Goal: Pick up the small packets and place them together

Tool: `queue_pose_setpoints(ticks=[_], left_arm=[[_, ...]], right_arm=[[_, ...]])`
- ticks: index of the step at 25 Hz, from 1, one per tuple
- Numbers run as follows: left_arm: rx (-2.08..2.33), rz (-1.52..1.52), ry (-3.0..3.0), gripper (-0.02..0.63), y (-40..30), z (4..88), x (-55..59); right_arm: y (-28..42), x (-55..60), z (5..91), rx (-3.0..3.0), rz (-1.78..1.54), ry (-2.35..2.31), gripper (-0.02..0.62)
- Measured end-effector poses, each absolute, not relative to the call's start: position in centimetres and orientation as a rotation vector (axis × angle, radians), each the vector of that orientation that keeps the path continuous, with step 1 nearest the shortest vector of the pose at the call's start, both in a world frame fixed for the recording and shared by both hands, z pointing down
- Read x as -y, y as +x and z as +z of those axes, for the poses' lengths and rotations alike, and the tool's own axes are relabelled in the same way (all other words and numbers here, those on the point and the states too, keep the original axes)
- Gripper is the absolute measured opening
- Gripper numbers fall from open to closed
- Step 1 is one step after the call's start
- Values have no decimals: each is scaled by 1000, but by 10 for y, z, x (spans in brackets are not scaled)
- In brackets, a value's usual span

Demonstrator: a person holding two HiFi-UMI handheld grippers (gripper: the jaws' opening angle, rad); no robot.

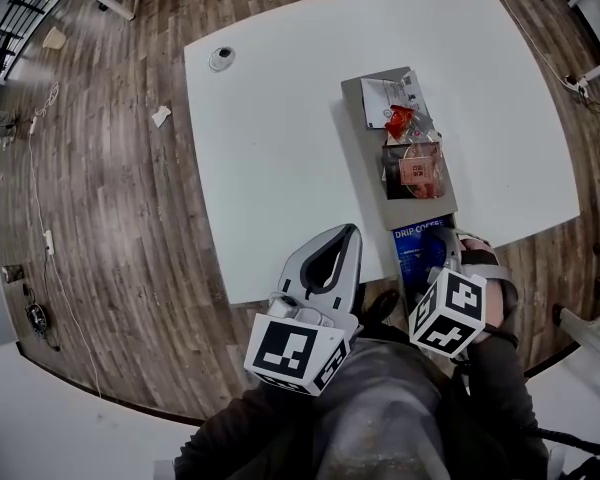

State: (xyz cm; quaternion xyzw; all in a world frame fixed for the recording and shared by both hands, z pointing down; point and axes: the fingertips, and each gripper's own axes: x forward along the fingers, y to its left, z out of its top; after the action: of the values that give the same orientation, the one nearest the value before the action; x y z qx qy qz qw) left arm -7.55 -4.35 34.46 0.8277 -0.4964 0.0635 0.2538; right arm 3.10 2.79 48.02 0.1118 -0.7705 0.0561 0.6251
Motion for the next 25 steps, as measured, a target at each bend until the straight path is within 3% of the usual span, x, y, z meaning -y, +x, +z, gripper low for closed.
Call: queue_pose_setpoints(ticks=[10,12,22,23,25], left_arm=[[1347,161,2243,-5,-77,347,47],[1352,160,2241,-5,-78,347,47],[1330,150,2261,-5,-69,347,40],[1327,147,2263,-5,-67,347,38],[1323,140,2262,-5,-62,347,31]], right_arm=[[25,-10,472,1818,74,341,180],[26,-3,471,1820,54,386,14],[28,-11,446,1949,74,429,5],[29,-18,446,1947,51,411,14],[29,-32,451,1932,9,361,104]])
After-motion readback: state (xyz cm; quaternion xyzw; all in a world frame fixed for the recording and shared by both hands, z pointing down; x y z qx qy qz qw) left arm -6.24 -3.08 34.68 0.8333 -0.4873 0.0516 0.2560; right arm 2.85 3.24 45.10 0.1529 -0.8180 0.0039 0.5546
